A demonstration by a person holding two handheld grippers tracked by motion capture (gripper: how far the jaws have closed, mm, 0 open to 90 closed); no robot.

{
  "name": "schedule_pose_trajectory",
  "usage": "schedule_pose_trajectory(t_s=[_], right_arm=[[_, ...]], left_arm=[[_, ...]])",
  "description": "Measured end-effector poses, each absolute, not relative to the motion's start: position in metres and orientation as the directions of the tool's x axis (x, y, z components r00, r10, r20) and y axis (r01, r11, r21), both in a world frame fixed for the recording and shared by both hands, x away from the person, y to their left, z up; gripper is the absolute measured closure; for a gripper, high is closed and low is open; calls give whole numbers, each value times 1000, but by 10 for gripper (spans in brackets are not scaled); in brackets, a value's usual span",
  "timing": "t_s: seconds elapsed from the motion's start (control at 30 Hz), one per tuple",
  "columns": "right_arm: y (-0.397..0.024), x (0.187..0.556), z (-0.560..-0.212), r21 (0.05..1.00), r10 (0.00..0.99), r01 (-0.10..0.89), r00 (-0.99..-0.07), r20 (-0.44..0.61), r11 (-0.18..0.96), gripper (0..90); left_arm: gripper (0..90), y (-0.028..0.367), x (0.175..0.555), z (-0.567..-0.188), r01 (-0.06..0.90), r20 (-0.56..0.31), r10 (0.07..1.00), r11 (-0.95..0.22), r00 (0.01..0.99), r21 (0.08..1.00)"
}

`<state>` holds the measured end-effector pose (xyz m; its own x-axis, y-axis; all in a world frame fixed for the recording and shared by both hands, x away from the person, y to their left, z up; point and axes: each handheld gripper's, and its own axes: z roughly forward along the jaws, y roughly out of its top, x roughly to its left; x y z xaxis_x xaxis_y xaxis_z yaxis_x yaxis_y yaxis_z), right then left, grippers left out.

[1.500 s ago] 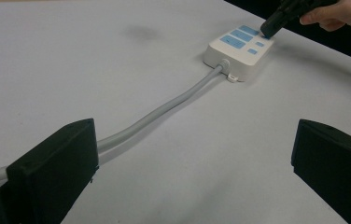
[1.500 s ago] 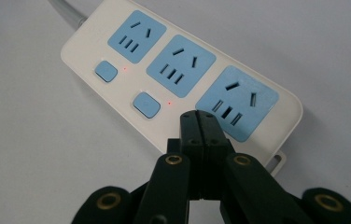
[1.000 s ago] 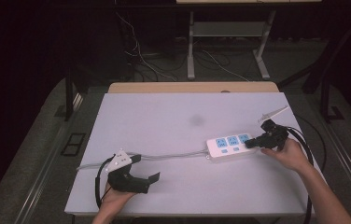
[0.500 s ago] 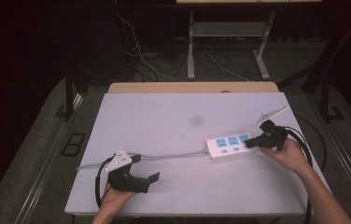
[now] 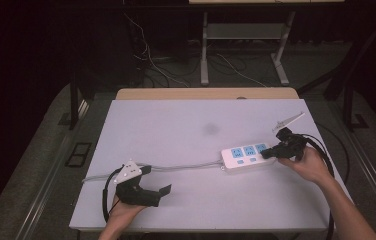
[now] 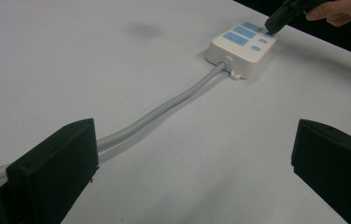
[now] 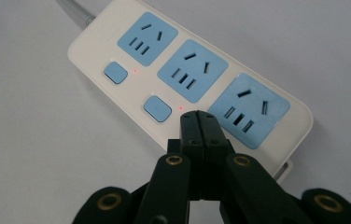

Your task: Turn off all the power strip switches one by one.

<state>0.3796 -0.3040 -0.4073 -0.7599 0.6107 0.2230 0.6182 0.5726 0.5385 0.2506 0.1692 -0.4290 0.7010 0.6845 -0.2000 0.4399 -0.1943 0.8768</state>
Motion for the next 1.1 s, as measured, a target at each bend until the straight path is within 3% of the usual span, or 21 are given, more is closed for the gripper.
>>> schedule_pose_trajectory(t_s=[1.1], right_arm=[[-279,376,-368,560,554,555,-810,193,615,900]], left_arm=[[0,169,250,-429,439,-197,683,-199,703,876]])
